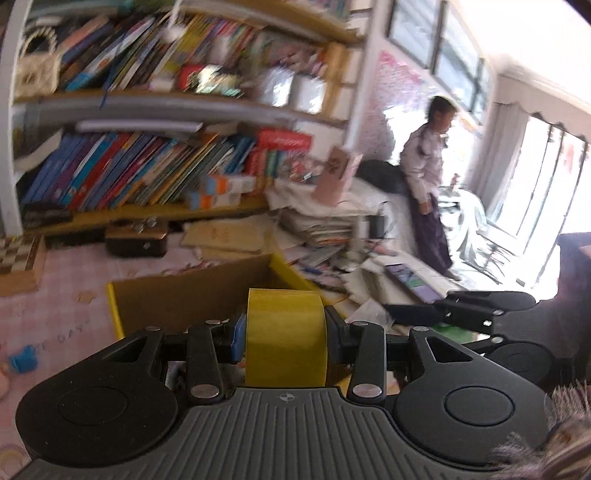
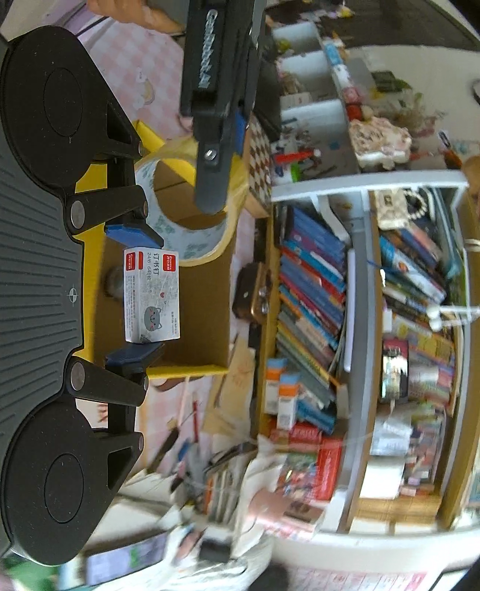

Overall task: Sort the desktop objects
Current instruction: 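Open the left tool over the box while the right tool releases the white box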

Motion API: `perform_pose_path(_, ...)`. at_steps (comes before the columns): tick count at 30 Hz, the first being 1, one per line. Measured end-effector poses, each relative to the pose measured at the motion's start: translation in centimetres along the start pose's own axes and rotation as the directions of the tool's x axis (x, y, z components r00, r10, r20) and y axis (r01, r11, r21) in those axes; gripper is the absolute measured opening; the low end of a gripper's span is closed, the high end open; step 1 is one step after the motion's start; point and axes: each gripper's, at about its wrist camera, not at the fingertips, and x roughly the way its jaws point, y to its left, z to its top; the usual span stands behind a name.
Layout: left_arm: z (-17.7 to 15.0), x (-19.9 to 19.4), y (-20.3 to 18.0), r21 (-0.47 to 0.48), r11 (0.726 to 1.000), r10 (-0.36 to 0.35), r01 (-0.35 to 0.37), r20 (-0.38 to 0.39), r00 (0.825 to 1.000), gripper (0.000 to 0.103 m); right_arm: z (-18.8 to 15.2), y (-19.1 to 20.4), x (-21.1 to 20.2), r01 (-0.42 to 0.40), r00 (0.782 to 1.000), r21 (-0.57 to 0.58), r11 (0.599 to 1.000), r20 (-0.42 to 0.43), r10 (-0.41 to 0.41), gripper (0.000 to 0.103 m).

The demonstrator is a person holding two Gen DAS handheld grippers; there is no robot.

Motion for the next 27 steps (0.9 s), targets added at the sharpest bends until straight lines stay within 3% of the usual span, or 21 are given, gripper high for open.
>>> perform_pose_path(6, -1.0, 3.8, 2.0, 0.002, 0.995, 0.102, -0.102, -0.068, 0.992, 0.038, 0.3, 0.4, 4.4, -0.041, 0.997, -0.091, 0.995, -0.063, 0.036, 0.053)
perform_pose_path(12, -1.4, 7.4, 2.8, 0.06, 0.99, 0.134, -0.127, -0.14, 0.981, 0.038, 0.4, 0.5, 8.8, -0.084, 0.982, -0.179, 0.98, -0.182, 0.05, 0.053)
perform_pose_path(19, -2.1, 9.7, 3.2, 0.084, 0.987, 0.156, -0.14, -0.234, 0.96, 0.038, 0.2, 0.2, 12.8, -0.149, 0.938, -0.244, 0.958, -0.342, 0.058, 0.053)
perform_pose_path(25, -2.5, 10.1, 3.5, 0.075, 0.989, 0.145, -0.13, -0.258, 0.955, 0.039, -0.1, 0.5, 14.6, -0.207, 0.901, -0.282, 0.937, -0.428, 0.07, 0.053)
perform_pose_path(27, -2.4, 10.1, 3.6, 0.068, 0.989, 0.141, -0.127, -0.256, 0.956, 0.044, -0.1, 0.6, 14.8, -0.224, 0.892, -0.285, 0.932, -0.446, 0.078, 0.053)
